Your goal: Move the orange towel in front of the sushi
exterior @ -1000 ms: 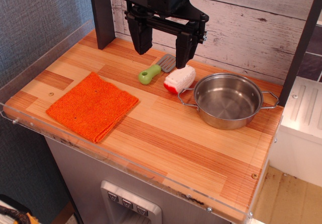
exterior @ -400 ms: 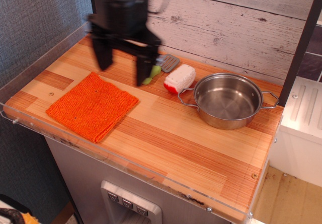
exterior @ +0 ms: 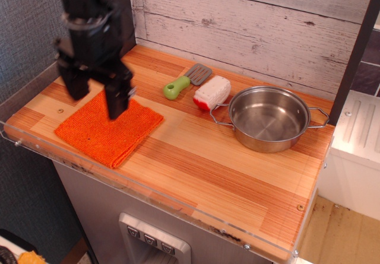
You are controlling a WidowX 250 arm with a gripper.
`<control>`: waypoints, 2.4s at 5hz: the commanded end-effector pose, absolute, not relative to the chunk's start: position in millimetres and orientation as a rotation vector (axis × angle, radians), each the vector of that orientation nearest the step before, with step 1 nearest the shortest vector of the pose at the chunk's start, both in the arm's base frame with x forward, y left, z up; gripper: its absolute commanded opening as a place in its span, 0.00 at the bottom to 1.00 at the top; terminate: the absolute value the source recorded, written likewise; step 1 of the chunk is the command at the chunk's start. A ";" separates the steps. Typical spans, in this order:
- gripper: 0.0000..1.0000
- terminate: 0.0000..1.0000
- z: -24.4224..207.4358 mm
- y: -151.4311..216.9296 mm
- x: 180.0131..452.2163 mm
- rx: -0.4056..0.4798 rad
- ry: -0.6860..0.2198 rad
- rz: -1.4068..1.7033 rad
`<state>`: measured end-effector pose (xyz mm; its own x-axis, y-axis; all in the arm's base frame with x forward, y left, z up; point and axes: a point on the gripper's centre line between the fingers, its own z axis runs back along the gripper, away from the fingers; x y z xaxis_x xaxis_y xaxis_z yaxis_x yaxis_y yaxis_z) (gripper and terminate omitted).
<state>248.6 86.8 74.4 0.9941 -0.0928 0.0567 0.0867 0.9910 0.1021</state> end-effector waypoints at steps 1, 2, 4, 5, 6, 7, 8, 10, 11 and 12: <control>1.00 0.00 39.3 111.0 261.1 0.062 -0.095 -0.236; 1.00 0.00 26.1 113.1 267.2 0.055 -0.101 -0.262; 1.00 0.00 5.4 101.5 263.2 0.061 -0.087 -0.296; 1.00 0.00 7.7 85.3 252.0 0.055 -0.062 -0.290; 1.00 0.00 21.5 59.8 241.8 0.060 -0.072 -0.301; 1.00 0.00 35.2 26.4 241.7 0.040 -0.097 -0.287; 1.00 0.00 39.8 -11.6 254.0 0.039 -0.072 -0.278; 1.00 0.00 39.8 -46.2 268.1 0.051 -0.019 -0.206; 1.00 0.00 56.5 -40.8 267.8 0.053 -0.062 -0.183; 1.00 0.00 84.5 -34.9 259.8 0.070 -0.106 -0.138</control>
<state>251.4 -35.5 76.6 0.9884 -0.1408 0.0562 0.1365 0.9878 0.0748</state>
